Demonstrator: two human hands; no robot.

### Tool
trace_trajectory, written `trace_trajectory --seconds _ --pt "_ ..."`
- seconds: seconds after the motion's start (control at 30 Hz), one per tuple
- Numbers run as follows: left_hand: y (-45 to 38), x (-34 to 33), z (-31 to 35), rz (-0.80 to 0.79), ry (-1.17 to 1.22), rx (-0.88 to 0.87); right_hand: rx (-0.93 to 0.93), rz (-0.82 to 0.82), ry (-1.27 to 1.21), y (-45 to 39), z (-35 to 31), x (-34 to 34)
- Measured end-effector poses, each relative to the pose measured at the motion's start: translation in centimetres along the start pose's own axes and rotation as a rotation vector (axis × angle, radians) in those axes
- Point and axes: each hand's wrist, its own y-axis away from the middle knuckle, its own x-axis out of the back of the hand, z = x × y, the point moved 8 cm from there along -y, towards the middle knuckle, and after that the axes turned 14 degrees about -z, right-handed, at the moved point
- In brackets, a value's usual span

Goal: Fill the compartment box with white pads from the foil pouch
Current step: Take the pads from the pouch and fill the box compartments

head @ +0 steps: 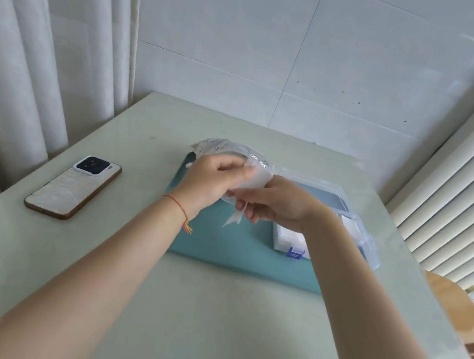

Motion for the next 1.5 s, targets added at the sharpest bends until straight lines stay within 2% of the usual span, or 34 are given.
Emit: trace_trajectory --seconds 0.07,0.13,0.27,0.37,0.57,0.63,0.8,0.93,1.03,1.13,1.2,1.37,1.5 --pt "0.0 -0.5 -0.9 0.007 0.066 0.05 -0.041 -0.078 0.032 0.2 1.0 -0.8" --pt "0.1 0.0 -2.0 0.094 0.1 0.075 -0.073 -0.106 0.057 0.4 2.3 -1.0" --pt "0.6 1.4 -4.6 0.232 0.074 0.184 -0.115 -0.043 0.077 0.8 4.2 -0.2" --pt "0.9 1.2 -6.2 0.188 0.056 0.259 -0.153 0.038 0.154 0.9 4.5 0.3" --pt "1.5 0.8 -7.5 0.123 0.01 0.271 -0.192 0.189 0.413 0.9 3.5 1.0" --pt "1.6 0.8 -7.8 0.105 0.005 0.262 -0.172 0.259 0.424 0.9 3.2 1.5" --pt "1.8 0.2 -8.1 0.046 0.262 0.279 -0.121 0.28 0.395 1.1 1.7 1.8" --pt "1.9 -1.2 -7.9 -0.061 0.479 0.329 -0.069 0.311 0.44 0.6 0.6 1.2" --pt "2.0 -2.2 -7.4 -0.188 0.564 0.321 -0.037 0.375 0.489 0.4 0.1 1.3" --pt "2.0 -2.7 -6.7 -0.274 0.536 0.255 -0.024 0.402 0.531 0.3 0.0 1.2" --pt "2.0 -2.6 -6.8 -0.248 0.504 0.227 -0.023 0.414 0.542 0.5 0.1 1.1" --pt "1.9 -1.3 -7.9 -0.057 0.472 0.277 -0.004 0.451 0.452 1.5 0.4 1.8" --pt "2.2 -1.4 -8.6 -0.058 0.42 0.361 0.063 0.441 0.317 2.2 -0.1 2.2"
